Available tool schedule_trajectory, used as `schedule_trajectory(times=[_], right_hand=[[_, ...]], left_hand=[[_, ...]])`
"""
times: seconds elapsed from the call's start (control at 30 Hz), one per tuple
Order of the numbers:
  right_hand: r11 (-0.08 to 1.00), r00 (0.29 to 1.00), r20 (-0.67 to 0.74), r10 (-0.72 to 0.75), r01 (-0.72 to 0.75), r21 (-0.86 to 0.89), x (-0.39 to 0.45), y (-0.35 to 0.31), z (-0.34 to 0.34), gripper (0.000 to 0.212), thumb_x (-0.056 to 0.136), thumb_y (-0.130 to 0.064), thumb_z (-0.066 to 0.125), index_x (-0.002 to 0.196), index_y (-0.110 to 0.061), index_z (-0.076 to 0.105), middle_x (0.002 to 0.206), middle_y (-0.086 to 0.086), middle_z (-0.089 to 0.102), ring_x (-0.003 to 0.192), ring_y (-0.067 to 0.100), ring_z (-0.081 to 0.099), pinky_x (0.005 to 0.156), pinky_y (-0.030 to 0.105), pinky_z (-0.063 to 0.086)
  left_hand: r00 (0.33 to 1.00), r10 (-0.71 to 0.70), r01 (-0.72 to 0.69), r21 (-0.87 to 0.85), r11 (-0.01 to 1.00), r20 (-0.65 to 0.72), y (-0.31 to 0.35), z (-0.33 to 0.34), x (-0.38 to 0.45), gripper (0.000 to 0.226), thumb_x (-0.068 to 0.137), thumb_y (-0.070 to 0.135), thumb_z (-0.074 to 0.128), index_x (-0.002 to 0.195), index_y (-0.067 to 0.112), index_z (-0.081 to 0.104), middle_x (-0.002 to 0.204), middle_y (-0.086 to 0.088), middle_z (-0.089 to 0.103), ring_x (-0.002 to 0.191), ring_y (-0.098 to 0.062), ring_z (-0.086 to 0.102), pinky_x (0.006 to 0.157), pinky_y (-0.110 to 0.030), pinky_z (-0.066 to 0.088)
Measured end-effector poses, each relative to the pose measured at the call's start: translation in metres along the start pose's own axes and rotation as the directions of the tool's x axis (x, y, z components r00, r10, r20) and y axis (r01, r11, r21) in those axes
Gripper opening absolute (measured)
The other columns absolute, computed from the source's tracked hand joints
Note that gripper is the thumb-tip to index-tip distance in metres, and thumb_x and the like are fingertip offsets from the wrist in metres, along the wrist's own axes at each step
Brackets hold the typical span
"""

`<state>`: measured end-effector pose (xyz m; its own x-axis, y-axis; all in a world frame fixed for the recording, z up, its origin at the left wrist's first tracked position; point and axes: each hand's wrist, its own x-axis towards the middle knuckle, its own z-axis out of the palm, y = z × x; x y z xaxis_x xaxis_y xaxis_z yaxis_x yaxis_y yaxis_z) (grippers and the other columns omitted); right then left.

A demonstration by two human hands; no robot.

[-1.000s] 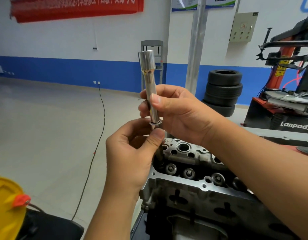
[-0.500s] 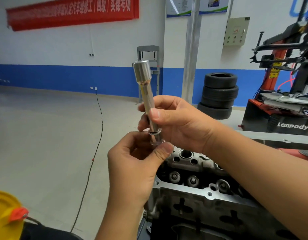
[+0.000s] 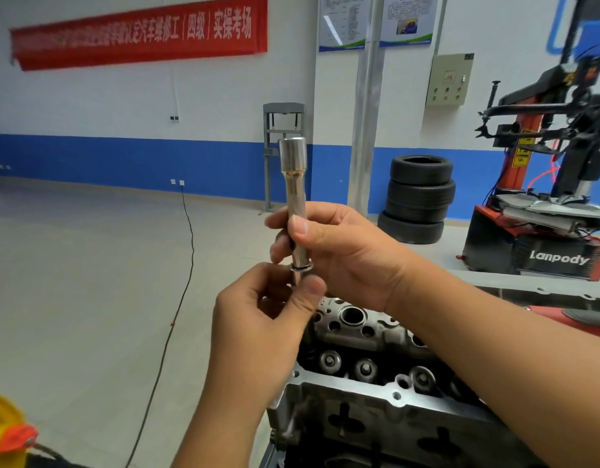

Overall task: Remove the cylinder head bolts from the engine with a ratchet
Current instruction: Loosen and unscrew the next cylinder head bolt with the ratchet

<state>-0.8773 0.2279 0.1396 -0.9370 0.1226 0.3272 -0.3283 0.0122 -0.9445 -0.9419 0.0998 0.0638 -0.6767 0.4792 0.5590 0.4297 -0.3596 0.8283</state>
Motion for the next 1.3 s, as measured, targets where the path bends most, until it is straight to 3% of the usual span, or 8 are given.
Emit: schedule_trajectory(times=[0.1, 0.2, 0.37, 0.57, 0.8, 0.93, 1.13, 1.3], right_hand=[[0.999, 1.000, 0.012, 0.021, -0.021, -0.035, -0.0016, 0.0008, 0.0015, 0.019, 0.093, -0.028, 0.061, 0.099, -0.028, 0.080, 0.086, -0.001, 0.071, 0.075, 0.013, 0.061, 0.064, 0.034, 0.034], [1.000, 0.999, 0.046, 0.020, -0.020, -0.005, -0.0007, 0.0016, 0.0026, 0.021, 0.095, -0.027, 0.060, 0.103, -0.028, 0.079, 0.088, 0.001, 0.072, 0.083, 0.019, 0.061, 0.073, 0.046, 0.036], [0.999, 0.998, 0.053, 0.023, -0.025, 0.037, -0.0005, 0.0014, 0.0006, 0.017, 0.093, -0.021, 0.062, 0.096, -0.022, 0.079, 0.084, 0.004, 0.072, 0.092, 0.025, 0.064, 0.087, 0.046, 0.050], [1.000, 1.000, -0.023, -0.019, 0.019, -0.002, 0.0001, 0.0005, -0.0007, 0.014, 0.087, -0.019, 0.068, 0.088, -0.023, 0.081, 0.084, -0.002, 0.070, 0.086, 0.010, 0.067, 0.073, 0.028, 0.051], [0.997, 0.998, -0.004, -0.065, 0.065, 0.039, 0.0015, -0.0010, -0.0002, 0.009, 0.082, -0.005, 0.070, 0.091, -0.010, 0.070, 0.080, 0.002, 0.071, 0.078, 0.014, 0.072, 0.073, 0.034, 0.056], [0.998, 0.998, -0.014, -0.060, 0.061, 0.034, 0.0001, -0.0021, -0.0002, 0.009, 0.085, -0.008, 0.068, 0.092, -0.013, 0.066, 0.079, 0.003, 0.073, 0.076, 0.013, 0.072, 0.072, 0.032, 0.053], [0.999, 0.999, 0.022, -0.042, 0.041, 0.028, -0.0030, -0.0059, 0.0015, 0.011, 0.089, -0.013, 0.066, 0.095, -0.020, 0.070, 0.081, 0.003, 0.075, 0.079, 0.011, 0.070, 0.070, 0.032, 0.050], [0.999, 0.995, -0.089, -0.041, 0.042, 0.014, -0.0003, -0.0048, 0.0021, 0.009, 0.079, -0.010, 0.074, 0.086, -0.015, 0.075, 0.076, 0.003, 0.061, 0.076, 0.018, 0.051, 0.064, 0.025, 0.045]], left_hand=[[0.985, -0.028, 0.059, -0.182, 0.981, 0.169, 0.0015, -0.0015, -0.0027, 0.025, 0.098, 0.044, 0.053, 0.103, 0.035, 0.076, 0.095, 0.000, 0.078, 0.088, -0.020, 0.077, 0.076, -0.020, 0.059], [0.995, -0.016, 0.034, -0.191, 0.981, 0.098, -0.0002, -0.0016, -0.0045, 0.013, 0.095, 0.031, 0.068, 0.105, 0.032, 0.078, 0.096, -0.002, 0.079, 0.089, -0.023, 0.077, 0.075, -0.023, 0.060], [0.998, -0.018, 0.012, -0.097, 0.995, -0.062, -0.0014, 0.0018, -0.0072, 0.027, 0.063, 0.047, 0.082, 0.088, 0.041, 0.076, 0.081, 0.009, 0.078, 0.078, -0.007, 0.075, 0.067, -0.011, 0.055], [0.978, -0.078, 0.117, -0.203, 0.972, 0.192, 0.0021, -0.0014, -0.0065, 0.019, 0.098, 0.042, 0.058, 0.100, 0.039, 0.076, 0.093, -0.003, 0.079, 0.086, -0.021, 0.078, 0.070, -0.027, 0.063], [0.999, -0.019, 0.017, -0.058, 0.998, -0.029, 0.0013, 0.0014, -0.0077, 0.031, 0.056, 0.052, 0.079, 0.087, 0.048, 0.076, 0.079, 0.007, 0.078, 0.075, -0.010, 0.076, 0.061, -0.018, 0.057], [0.997, 0.008, -0.006, -0.025, 1.000, 0.077, 0.0027, 0.0015, -0.0085, 0.009, 0.085, 0.056, 0.073, 0.090, 0.049, 0.076, 0.083, 0.008, 0.079, 0.080, -0.006, 0.075, 0.068, -0.017, 0.053], [0.987, -0.071, 0.091, -0.142, 0.986, 0.141, 0.0007, -0.0056, -0.0080, 0.033, 0.094, 0.009, 0.062, 0.098, 0.037, 0.078, 0.088, -0.005, 0.080, 0.085, -0.019, 0.078, 0.073, -0.015, 0.058], [1.000, -0.019, 0.018, 0.043, 0.999, 0.021, 0.0015, -0.0013, -0.0055, 0.035, 0.052, 0.047, 0.080, 0.087, 0.049, 0.074, 0.075, 0.007, 0.077, 0.069, -0.010, 0.075, 0.065, -0.022, 0.056]])
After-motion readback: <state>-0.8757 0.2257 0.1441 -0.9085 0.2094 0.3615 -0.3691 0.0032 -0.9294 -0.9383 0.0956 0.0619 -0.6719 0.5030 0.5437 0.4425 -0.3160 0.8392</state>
